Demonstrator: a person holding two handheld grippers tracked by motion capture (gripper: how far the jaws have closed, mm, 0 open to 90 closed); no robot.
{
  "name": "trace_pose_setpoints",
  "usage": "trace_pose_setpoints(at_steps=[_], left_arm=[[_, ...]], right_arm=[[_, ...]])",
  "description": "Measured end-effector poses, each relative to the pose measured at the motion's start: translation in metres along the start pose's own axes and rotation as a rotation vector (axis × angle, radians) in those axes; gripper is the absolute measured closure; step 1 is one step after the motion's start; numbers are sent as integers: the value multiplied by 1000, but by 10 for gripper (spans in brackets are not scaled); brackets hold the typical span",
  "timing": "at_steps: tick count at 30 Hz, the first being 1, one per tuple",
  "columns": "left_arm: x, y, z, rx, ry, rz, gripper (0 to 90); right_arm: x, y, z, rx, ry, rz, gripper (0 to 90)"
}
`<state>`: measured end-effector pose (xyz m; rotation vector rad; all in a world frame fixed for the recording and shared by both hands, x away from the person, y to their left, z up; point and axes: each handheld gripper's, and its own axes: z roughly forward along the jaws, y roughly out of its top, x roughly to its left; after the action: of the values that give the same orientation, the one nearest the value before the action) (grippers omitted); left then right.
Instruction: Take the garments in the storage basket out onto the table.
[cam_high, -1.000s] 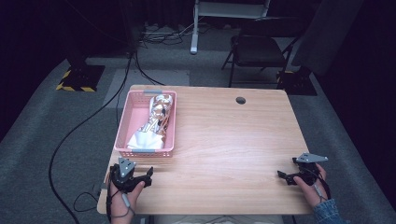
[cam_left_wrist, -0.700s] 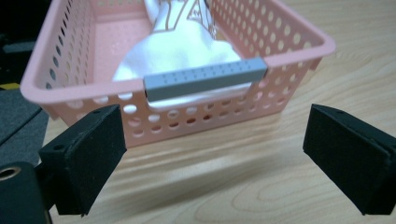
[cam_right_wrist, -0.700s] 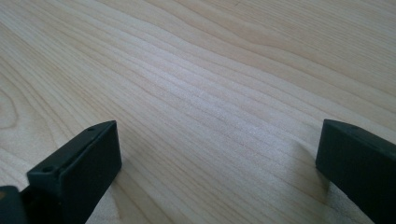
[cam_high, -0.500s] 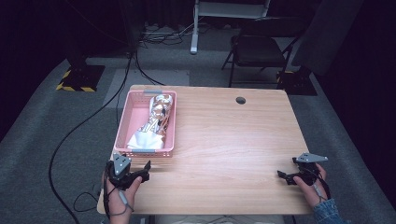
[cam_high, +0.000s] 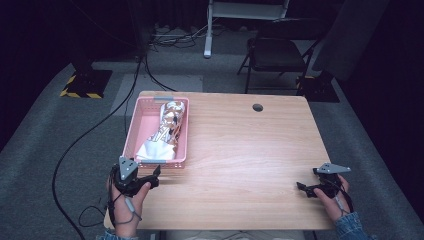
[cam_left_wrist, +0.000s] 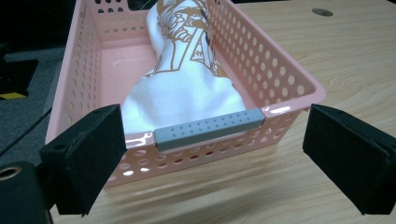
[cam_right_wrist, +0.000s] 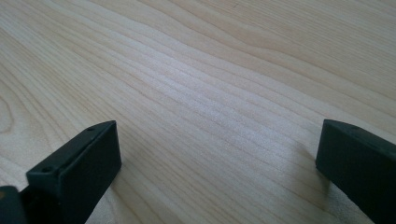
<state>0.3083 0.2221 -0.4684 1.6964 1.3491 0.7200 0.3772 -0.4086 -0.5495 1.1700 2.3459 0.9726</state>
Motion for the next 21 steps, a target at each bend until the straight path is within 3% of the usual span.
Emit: trace_pose_setpoints(at_steps=[21], left_arm=[[0,31,23,-4,-27,18,56]], right_arm=[[0,0,0,0,0,0,0]])
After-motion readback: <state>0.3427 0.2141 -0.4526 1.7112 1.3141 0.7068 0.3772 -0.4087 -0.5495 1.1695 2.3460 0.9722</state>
